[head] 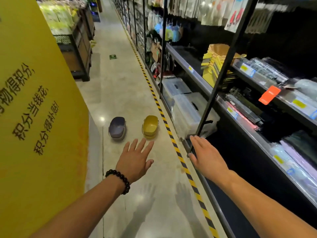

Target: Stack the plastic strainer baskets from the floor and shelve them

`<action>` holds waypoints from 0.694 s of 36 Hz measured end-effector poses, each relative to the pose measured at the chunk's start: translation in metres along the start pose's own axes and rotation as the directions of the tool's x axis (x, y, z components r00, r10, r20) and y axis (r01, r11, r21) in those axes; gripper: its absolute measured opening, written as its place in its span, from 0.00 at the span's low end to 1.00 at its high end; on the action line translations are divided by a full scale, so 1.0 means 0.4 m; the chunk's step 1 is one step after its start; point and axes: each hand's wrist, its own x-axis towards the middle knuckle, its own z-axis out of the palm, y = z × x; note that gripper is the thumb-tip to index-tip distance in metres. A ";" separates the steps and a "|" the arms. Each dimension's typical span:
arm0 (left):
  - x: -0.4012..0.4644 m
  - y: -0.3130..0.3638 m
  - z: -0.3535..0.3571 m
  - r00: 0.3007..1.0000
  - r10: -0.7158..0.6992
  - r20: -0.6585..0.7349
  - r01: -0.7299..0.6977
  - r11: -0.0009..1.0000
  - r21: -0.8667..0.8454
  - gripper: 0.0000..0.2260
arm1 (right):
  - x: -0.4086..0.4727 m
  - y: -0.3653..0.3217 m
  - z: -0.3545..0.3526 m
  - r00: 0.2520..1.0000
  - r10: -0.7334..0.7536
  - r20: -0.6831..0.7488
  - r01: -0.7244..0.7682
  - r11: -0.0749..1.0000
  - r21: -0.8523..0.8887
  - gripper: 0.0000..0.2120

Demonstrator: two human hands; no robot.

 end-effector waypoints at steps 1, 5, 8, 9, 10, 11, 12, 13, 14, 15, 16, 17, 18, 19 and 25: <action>0.008 -0.030 -0.008 1.000 -0.011 0.002 0.011 1.000 0.004 0.32 | 0.022 -0.020 -0.008 1.000 -0.019 -0.009 0.019 1.000 -0.002 0.34; 0.043 -0.127 -0.040 0.998 -0.056 -0.018 0.056 0.998 0.011 0.32 | 0.110 -0.076 -0.031 0.996 -0.082 -0.027 0.081 0.996 -0.023 0.33; 0.067 -0.184 -0.051 0.996 -0.084 -0.022 0.085 0.996 0.010 0.32 | 0.180 -0.106 -0.037 0.995 -0.101 -0.023 0.101 0.994 -0.037 0.33; 0.077 -0.201 -0.051 0.996 -0.091 -0.024 0.091 0.996 0.012 0.32 | 0.204 -0.113 -0.038 0.993 -0.111 -0.026 0.110 0.993 -0.047 0.33; 0.088 -0.217 -0.050 0.995 -0.096 -0.026 0.096 0.995 0.014 0.32 | 0.228 -0.120 -0.039 0.992 -0.121 -0.025 0.120 0.991 -0.056 0.33; 0.098 -0.231 -0.047 0.995 -0.100 -0.028 0.100 0.995 0.013 0.32 | 0.251 -0.127 -0.037 0.991 -0.130 -0.023 0.128 0.990 -0.060 0.33; 0.109 -0.245 -0.042 0.994 -0.103 -0.032 0.104 0.995 0.010 0.32 | 0.274 -0.132 -0.034 0.990 -0.138 -0.020 0.137 0.989 -0.059 0.32; 0.121 -0.259 -0.036 0.994 -0.107 -0.034 0.107 0.994 0.008 0.32 | 0.296 -0.135 -0.029 0.989 -0.147 -0.021 0.146 0.988 -0.053 0.32; 0.134 -0.272 -0.028 0.993 -0.111 -0.032 0.111 0.994 0.010 0.32 | 0.320 -0.138 -0.022 0.988 -0.156 -0.022 0.155 0.987 -0.047 0.31; 0.149 -0.285 -0.021 0.993 -0.116 -0.028 0.117 0.993 0.016 0.32 | 0.344 -0.140 -0.013 0.987 -0.162 -0.022 0.161 0.986 -0.043 0.30; 0.166 -0.298 -0.013 0.992 -0.123 -0.022 0.123 0.992 0.018 0.32 | 0.370 -0.141 -0.003 0.986 -0.165 -0.015 0.165 0.985 -0.042 0.30; 0.184 -0.310 -0.005 0.991 -0.129 -0.014 0.130 0.991 0.017 0.32 | 0.397 -0.141 0.008 0.986 -0.166 -0.002 0.166 0.985 -0.041 0.30; 0.203 -0.321 0.002 0.991 -0.135 -0.006 0.135 0.991 0.015 0.32 | 0.425 -0.139 0.019 0.986 -0.165 0.015 0.166 0.985 -0.040 0.31; 0.223 -0.332 0.009 0.990 -0.139 0.000 0.139 0.990 0.015 0.32 | 0.455 -0.137 0.030 0.986 -0.163 0.030 0.164 0.986 -0.039 0.32; 0.397 -0.403 0.034 0.989 -0.144 0.043 0.143 0.989 0.034 0.32 | 0.679 -0.098 0.087 0.984 -0.153 0.095 0.152 0.988 0.012 0.33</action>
